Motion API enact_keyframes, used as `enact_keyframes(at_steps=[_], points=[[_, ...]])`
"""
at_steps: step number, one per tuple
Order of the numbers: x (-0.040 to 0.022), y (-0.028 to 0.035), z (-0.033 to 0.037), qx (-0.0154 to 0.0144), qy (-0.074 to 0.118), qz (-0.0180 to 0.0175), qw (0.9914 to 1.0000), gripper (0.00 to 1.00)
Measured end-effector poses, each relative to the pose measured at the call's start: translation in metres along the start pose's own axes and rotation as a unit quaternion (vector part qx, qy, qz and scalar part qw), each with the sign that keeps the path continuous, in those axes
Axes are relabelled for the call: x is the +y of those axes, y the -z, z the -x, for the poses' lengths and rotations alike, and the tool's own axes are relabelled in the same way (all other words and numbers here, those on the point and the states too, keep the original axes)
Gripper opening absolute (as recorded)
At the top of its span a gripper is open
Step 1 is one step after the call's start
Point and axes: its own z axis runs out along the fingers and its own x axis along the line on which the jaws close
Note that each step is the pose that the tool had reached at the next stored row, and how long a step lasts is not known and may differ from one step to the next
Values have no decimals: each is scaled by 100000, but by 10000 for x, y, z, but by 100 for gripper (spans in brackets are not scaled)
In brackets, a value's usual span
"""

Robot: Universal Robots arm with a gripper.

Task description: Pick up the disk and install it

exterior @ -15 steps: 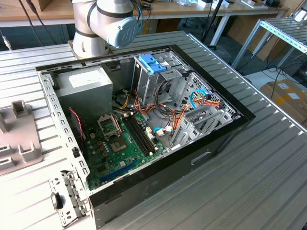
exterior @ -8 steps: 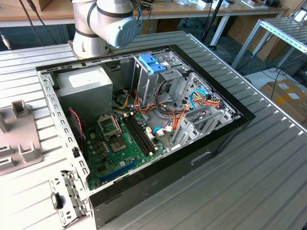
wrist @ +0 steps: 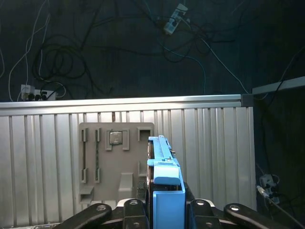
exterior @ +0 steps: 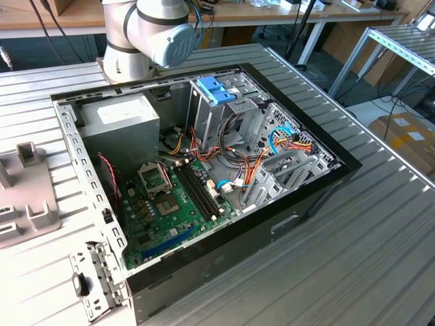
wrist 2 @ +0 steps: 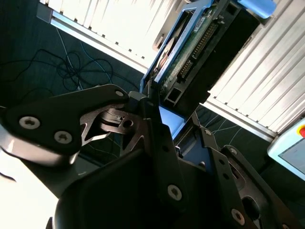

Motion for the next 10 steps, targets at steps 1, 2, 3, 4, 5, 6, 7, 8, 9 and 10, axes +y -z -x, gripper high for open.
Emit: enact_keyframes(at_steps=[1, 2, 3, 4, 5, 6, 7, 8, 9, 10], points=[[0, 6, 0, 3, 2, 2, 100000, 37], [0, 10, 1, 0, 2, 3, 100000, 37], [0, 14, 1, 0, 3, 1, 100000, 37], [0, 20, 1, 1, 1, 3, 100000, 37], [0, 26, 2, 0, -1, 3, 100000, 37], [0, 32, 2, 1, 1, 2, 100000, 37], [0, 35, 2, 1, 2, 4, 100000, 37], [0, 38, 3, 1, 1, 3, 100000, 37], [0, 39, 3, -2, 3, 0, 100000, 37], [1, 48, 3, -3, 1, 2, 100000, 37]])
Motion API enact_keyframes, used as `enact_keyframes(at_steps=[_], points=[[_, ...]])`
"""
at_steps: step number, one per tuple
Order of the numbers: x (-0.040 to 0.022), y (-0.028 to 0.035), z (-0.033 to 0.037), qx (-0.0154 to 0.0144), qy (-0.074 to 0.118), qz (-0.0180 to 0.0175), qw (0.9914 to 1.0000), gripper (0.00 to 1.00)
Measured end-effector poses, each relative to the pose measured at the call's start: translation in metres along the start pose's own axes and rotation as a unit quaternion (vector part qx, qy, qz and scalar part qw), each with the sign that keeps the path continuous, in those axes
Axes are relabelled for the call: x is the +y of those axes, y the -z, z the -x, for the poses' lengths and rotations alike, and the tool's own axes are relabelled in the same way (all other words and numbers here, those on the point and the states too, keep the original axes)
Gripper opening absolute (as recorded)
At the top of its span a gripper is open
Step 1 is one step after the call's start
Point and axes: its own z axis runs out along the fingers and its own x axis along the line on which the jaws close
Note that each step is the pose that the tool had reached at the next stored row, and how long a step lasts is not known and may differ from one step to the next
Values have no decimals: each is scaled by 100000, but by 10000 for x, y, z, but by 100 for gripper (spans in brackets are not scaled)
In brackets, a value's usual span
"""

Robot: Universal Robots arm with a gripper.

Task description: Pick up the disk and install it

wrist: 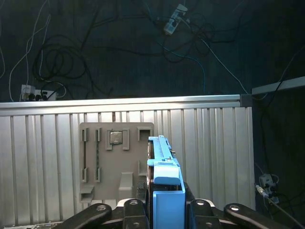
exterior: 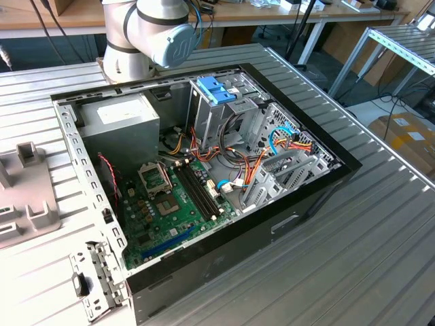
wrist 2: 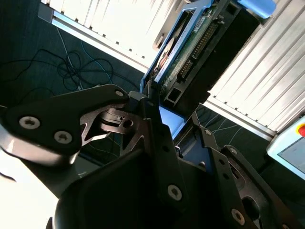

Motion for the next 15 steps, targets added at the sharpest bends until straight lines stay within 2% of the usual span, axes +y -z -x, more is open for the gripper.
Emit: enact_keyframes(at_steps=[15], points=[[1, 51, 3, -3, 1, 4, 100000, 37]])
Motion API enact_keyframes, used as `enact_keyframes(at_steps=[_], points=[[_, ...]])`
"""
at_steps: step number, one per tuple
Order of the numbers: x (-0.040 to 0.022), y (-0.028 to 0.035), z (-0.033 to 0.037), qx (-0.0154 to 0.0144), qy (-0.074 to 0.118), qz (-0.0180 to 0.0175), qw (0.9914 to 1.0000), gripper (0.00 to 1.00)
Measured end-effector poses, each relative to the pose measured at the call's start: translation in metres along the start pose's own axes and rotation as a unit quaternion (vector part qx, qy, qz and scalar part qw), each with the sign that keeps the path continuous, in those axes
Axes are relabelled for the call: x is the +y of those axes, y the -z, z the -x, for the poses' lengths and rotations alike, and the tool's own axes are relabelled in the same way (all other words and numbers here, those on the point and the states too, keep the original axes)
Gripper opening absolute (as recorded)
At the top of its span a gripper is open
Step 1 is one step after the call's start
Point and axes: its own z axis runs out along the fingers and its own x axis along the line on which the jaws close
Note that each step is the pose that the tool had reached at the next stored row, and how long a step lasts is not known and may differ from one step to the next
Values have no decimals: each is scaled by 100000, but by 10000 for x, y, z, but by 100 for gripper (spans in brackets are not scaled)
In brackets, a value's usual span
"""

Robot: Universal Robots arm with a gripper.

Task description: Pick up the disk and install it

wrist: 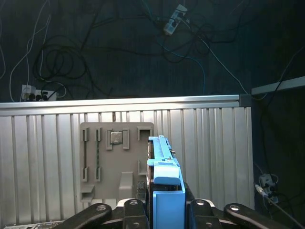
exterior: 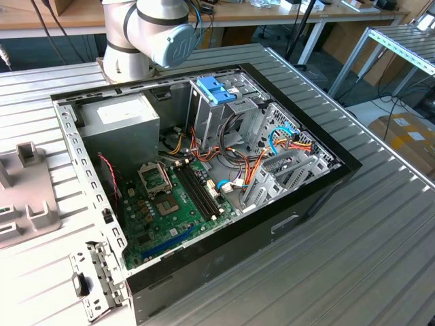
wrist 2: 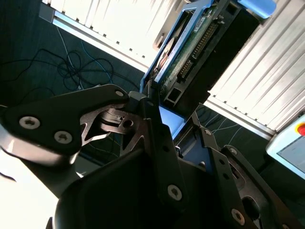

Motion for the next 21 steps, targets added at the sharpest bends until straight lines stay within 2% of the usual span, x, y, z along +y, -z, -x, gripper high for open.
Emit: enact_keyframes(at_steps=[13, 21], points=[[1, 56, 4, 1, -1, -2, 100000, 37], [0, 60, -14, -1, 1, -5, 100000, 37]])
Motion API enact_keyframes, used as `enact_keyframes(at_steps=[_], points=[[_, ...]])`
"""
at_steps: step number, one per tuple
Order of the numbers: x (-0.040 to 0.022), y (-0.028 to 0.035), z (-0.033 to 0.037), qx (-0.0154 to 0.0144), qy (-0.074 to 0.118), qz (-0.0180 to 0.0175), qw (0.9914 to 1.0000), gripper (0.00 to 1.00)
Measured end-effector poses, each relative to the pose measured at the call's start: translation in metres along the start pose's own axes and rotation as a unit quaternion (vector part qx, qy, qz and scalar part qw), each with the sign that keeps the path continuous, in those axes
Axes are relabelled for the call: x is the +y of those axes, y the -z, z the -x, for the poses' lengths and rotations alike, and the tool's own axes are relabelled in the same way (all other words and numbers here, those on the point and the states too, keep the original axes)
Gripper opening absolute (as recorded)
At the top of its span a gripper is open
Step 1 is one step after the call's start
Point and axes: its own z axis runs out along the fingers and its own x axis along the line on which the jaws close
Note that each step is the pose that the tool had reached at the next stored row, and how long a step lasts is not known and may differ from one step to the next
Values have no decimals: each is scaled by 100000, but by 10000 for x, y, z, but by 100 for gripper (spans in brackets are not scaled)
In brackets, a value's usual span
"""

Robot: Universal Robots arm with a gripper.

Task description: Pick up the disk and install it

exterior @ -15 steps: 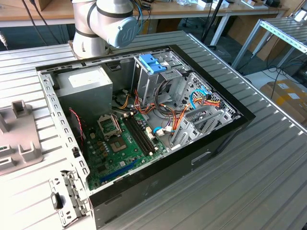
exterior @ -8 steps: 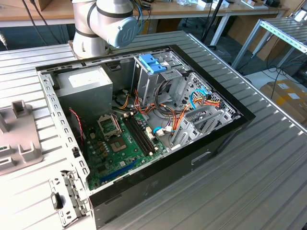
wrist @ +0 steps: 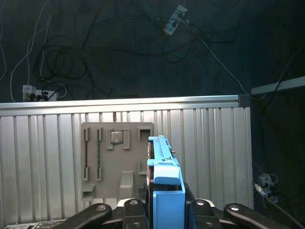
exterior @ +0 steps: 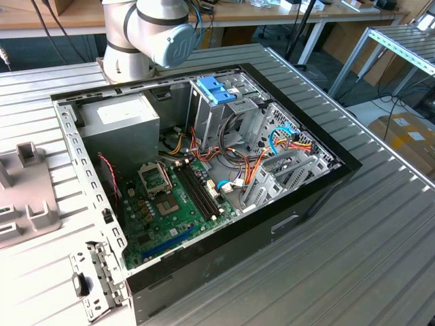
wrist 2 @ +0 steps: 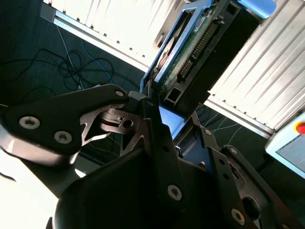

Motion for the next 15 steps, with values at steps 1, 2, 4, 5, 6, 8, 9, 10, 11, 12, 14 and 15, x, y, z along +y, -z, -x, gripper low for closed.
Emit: enact_keyframes(at_steps=[1, 2, 4, 5, 6, 8, 9, 10, 11, 12, 14, 15], points=[[-1, 1, -10, 0, -4, 0, 100000, 37], [-1, 1, -16, 0, -2, 3, 100000, 37], [-2, 2, -33, 2, 0, 3, 100000, 37], [-2, 2, -42, 2, -5, 1, 100000, 37], [-2, 3, -53, 4, -2, -1, 100000, 37], [-4, 3, -62, 2, -2, 3, 100000, 37], [-4, 3, -65, 0, -6, -3, 100000, 37], [-4, 3, -67, 1, -6, -4, 100000, 37], [-5, 3, -69, 4, -4, 2, 100000, 37], [-6, 3, -70, 5, -2, 5, 100000, 37], [-9, 1, -73, 0, 0, -6, 100000, 37], [-11, 1, -75, 1, 2, -4, 100000, 37]])
